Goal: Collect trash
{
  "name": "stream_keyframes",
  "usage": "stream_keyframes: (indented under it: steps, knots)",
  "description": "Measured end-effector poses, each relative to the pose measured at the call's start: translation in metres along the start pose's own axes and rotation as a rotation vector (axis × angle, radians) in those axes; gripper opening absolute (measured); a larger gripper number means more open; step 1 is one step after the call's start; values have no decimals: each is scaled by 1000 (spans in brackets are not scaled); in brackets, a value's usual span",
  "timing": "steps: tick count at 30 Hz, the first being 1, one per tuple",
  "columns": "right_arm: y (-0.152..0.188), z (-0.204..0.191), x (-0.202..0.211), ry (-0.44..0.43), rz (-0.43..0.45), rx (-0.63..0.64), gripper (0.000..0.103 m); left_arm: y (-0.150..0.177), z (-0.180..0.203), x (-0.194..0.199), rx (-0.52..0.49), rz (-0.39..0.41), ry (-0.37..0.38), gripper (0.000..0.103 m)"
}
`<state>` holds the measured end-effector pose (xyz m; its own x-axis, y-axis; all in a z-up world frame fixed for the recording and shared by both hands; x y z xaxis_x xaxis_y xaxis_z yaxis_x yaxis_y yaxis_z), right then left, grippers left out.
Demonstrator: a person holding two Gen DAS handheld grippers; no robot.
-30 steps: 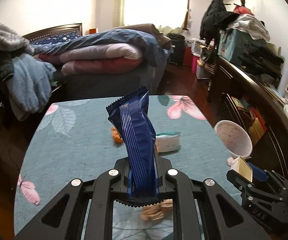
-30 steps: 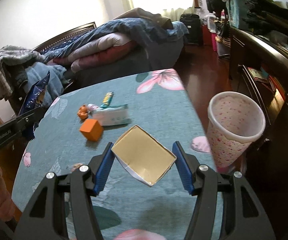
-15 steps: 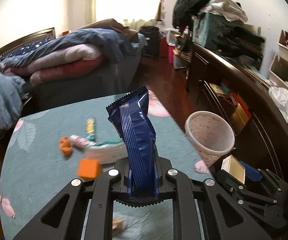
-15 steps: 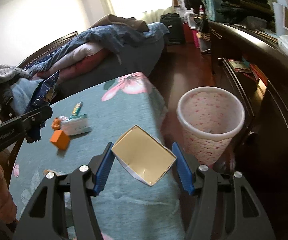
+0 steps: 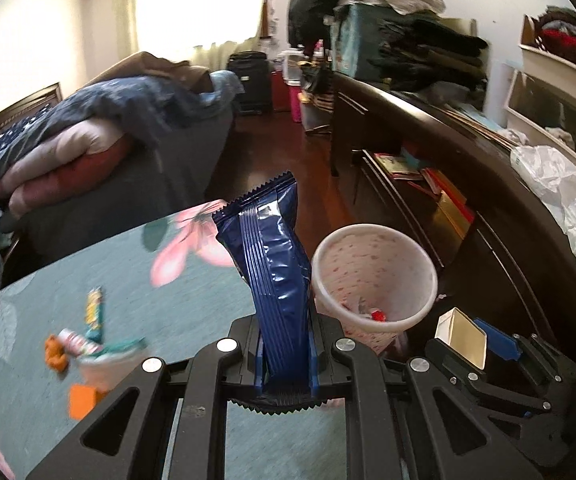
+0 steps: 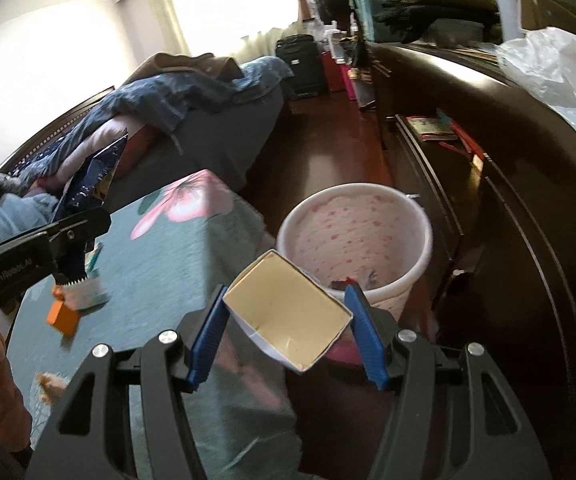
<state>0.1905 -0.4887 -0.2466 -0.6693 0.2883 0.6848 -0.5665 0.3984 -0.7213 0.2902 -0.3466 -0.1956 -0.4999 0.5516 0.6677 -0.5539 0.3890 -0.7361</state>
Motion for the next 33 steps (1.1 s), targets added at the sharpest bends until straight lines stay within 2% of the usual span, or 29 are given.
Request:
stream_keyframes:
  steps: [15,27,29,33]
  knots:
    - [-38,60,-64,108,23,-83,60,-45,40,-93,-63,-59,95,16]
    - [-48,69,-141,154,-10,-61,60,-67,51,-165,-68,-106,114,17]
    - [-48,70,-152,154,-18,-55,60,-68,49,-173,-64,-120,125,21]
    - [-46,72,-170,169,-30,-43,61,-72,46,-181,-54,-112,137,44]
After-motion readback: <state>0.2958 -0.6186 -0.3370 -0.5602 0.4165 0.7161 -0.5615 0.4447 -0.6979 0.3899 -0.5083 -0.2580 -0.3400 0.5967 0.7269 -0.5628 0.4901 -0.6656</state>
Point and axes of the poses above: each gripper's, at about its wrist camera, not at the fingertips, and x roughly against the way its jaws point, z to its right, y to its underside, the point moved 3 cm from there along -x, roughly the way its jaws point, and after that the axes turned 12 degrees about y, right-handed, at the moved point
